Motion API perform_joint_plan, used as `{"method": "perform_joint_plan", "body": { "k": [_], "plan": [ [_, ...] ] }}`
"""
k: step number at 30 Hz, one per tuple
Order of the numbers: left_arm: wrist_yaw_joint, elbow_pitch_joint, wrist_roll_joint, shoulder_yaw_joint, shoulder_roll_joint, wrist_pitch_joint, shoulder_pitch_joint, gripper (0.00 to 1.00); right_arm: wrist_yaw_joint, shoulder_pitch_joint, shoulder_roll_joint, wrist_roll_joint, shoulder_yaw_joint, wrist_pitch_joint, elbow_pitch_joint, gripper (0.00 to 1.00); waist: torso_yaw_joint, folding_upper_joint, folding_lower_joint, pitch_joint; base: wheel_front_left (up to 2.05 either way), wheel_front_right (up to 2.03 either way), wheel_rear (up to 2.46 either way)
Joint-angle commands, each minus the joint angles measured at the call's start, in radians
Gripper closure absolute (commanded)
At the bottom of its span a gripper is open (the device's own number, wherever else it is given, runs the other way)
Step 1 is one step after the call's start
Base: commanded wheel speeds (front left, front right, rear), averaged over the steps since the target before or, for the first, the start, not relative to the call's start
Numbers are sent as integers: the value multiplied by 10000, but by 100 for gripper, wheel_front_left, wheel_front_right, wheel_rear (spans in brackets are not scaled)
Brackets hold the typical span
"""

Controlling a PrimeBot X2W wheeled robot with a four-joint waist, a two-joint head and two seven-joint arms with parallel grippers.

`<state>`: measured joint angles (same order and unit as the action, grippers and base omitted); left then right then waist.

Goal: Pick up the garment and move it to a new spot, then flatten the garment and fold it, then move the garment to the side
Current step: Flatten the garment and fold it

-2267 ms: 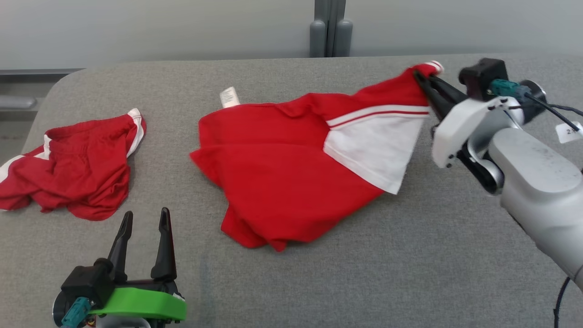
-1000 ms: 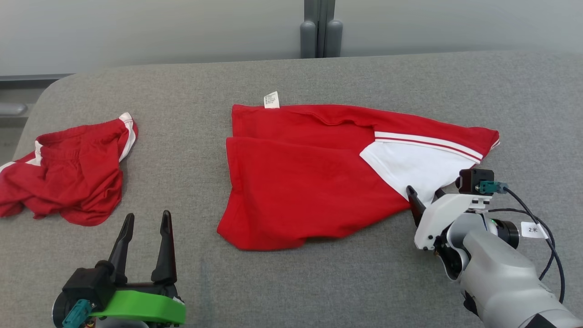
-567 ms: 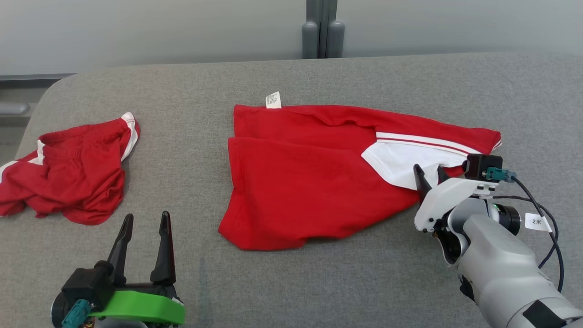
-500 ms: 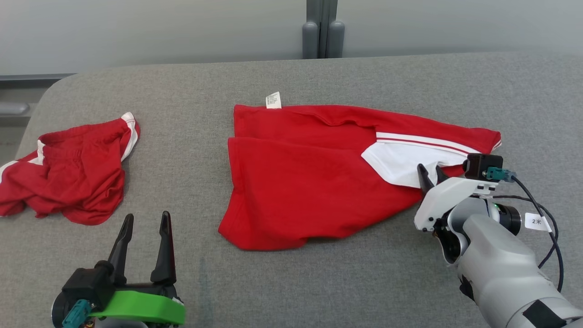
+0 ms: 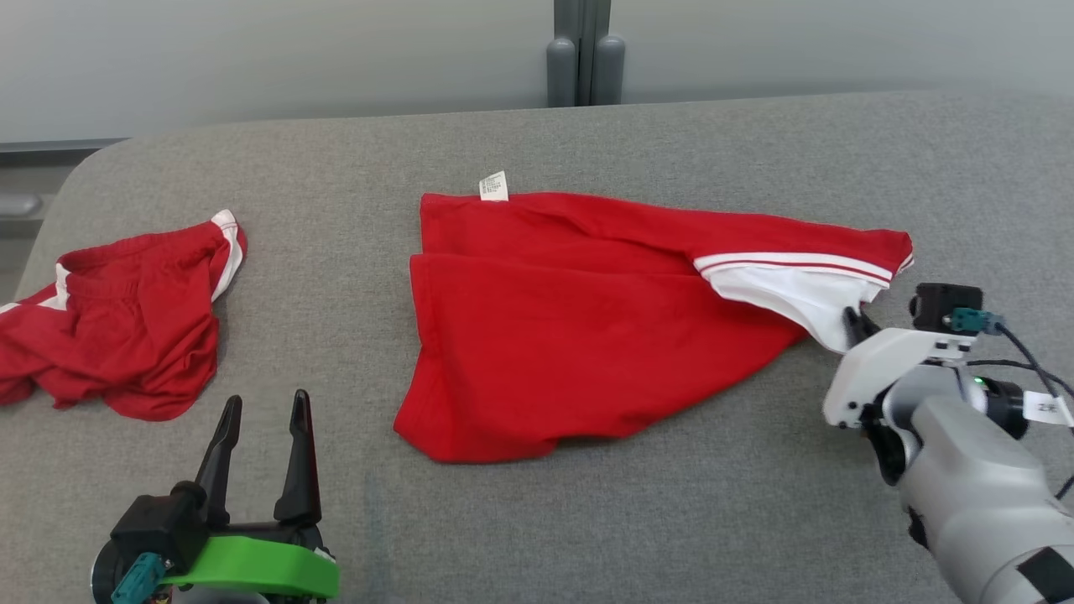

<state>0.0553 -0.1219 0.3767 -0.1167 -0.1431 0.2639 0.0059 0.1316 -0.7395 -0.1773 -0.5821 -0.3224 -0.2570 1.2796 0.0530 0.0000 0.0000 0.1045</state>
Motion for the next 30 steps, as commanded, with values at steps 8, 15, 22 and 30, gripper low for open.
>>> {"method": "perform_joint_plan", "body": {
  "k": [8, 15, 22, 30],
  "plan": [
    [-96, 56, 124, 10, -105, -5, 211, 0, -17, 743, -1602, 1226, 1520, -86, 107, 100, -470, 0, 0, -138, 0, 0, 0],
    [-88, -42, 106, -162, -33, -4, 174, 0, -17, 939, -1690, 2369, 2769, -55, 90, 0, -522, 0, 0, -276, 0, 0, 0],
    [-91, -93, 121, -137, -90, 0, 316, 0, -17, 1880, -611, 3410, 3887, -80, -2500, 0, -387, 0, 0, -541, 0, 0, 0],
    [-119, -29, 79, -49, -122, 4, 462, 0, -17, 4873, 1007, 4914, 3939, -85, -7984, 0, -289, 0, 0, -773, 0, 0, 0]
  ]
}}
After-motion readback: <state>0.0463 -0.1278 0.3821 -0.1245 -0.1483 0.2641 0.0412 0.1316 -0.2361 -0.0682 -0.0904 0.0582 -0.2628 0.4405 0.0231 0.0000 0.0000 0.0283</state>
